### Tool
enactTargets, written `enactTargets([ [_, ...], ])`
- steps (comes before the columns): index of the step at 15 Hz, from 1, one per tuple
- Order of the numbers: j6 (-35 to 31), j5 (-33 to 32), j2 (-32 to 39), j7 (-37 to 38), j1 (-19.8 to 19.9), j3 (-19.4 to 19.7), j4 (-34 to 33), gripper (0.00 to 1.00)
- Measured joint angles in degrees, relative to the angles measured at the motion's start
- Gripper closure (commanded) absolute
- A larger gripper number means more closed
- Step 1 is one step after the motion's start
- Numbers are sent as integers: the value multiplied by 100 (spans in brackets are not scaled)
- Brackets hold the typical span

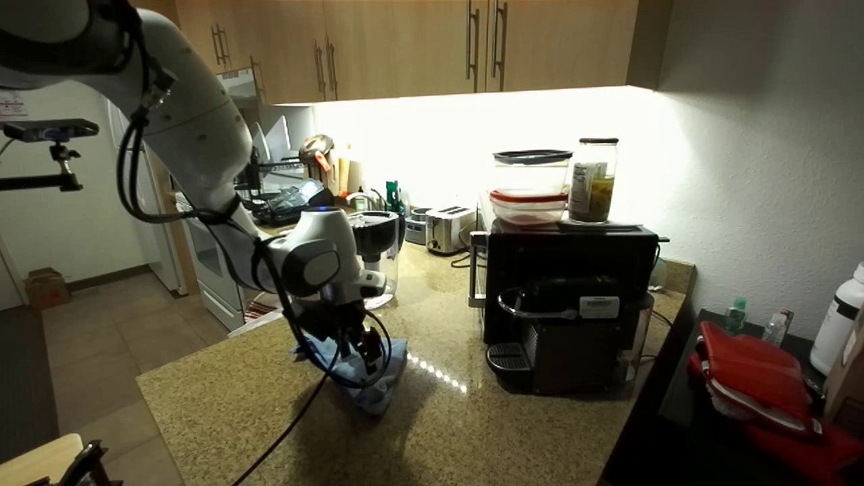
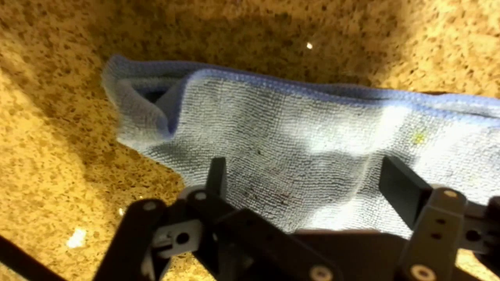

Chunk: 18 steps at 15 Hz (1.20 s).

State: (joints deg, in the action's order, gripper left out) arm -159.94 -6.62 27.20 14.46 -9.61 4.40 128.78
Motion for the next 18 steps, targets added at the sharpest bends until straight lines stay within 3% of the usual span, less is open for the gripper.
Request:
enactTargets([
  [9, 722, 279, -1401, 90, 48, -322, 906, 0],
  [18, 533, 273, -1751, 2635, -459, -508, 1699, 0],
])
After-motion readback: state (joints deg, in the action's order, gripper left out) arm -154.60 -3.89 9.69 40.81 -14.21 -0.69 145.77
